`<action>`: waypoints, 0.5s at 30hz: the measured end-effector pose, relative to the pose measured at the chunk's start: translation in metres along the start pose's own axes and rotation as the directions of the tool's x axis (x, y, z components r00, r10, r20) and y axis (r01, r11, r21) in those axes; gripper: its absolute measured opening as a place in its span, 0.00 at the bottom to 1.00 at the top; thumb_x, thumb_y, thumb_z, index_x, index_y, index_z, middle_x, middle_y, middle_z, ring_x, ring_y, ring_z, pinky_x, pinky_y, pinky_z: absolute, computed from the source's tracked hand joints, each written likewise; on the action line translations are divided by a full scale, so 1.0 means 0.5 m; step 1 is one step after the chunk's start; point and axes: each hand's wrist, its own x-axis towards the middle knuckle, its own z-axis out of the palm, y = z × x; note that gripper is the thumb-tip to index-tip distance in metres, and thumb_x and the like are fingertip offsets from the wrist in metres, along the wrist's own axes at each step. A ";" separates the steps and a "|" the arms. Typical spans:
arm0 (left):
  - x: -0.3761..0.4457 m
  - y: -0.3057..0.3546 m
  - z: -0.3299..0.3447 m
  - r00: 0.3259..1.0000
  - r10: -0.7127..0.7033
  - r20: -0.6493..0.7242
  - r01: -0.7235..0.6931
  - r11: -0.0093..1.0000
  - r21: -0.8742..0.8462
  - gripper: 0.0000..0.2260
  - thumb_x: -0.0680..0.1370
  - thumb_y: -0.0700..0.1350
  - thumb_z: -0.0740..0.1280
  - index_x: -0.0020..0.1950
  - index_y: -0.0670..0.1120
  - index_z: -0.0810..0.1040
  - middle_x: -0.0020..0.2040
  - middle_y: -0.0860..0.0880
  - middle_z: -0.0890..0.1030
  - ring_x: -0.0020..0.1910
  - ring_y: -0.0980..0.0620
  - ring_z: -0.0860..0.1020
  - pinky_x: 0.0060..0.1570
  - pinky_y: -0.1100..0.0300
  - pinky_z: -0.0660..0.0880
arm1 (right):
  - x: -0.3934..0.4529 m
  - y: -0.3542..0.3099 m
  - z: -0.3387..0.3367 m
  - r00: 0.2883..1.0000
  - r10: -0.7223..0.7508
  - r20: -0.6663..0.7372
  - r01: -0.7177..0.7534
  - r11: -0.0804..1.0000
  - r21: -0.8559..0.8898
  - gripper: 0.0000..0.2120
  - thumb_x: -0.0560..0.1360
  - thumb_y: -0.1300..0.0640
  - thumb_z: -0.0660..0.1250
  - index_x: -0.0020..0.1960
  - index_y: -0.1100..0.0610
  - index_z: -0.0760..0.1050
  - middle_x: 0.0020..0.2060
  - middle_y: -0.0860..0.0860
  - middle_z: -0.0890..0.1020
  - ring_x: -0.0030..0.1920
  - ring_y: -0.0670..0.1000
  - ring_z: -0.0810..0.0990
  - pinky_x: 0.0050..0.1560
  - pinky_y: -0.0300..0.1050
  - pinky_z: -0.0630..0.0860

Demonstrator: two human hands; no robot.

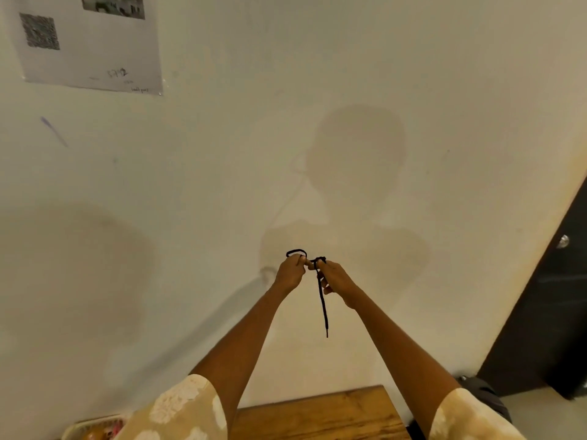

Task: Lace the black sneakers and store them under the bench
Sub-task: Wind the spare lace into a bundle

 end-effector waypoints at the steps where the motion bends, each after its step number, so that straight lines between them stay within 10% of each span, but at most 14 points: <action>1: -0.002 -0.001 -0.003 1.000 -0.012 0.004 0.012 0.999 -0.036 0.17 0.84 0.43 0.51 0.58 0.38 0.78 0.56 0.39 0.79 0.50 0.47 0.76 0.51 0.58 0.69 | 0.001 0.005 0.003 0.998 0.028 0.053 -0.027 0.999 -0.020 0.17 0.82 0.53 0.54 0.58 0.61 0.76 0.36 0.50 0.69 0.32 0.47 0.66 0.32 0.36 0.65; 7: -0.021 -0.011 -0.016 0.969 0.000 0.248 0.023 0.996 -0.089 0.13 0.83 0.42 0.53 0.50 0.40 0.76 0.33 0.48 0.72 0.32 0.55 0.68 0.33 0.66 0.65 | -0.006 0.013 0.017 0.973 0.077 0.216 -0.063 0.995 -0.071 0.16 0.82 0.54 0.54 0.41 0.58 0.73 0.31 0.50 0.63 0.29 0.46 0.58 0.29 0.37 0.60; 15: -0.030 -0.014 -0.020 0.973 0.045 0.228 -0.010 0.988 -0.152 0.09 0.84 0.43 0.53 0.51 0.47 0.72 0.33 0.51 0.69 0.32 0.56 0.67 0.32 0.66 0.65 | 0.003 0.024 0.021 0.991 0.045 -0.124 -0.030 0.993 0.117 0.12 0.75 0.52 0.69 0.48 0.62 0.75 0.32 0.56 0.81 0.27 0.48 0.77 0.28 0.38 0.76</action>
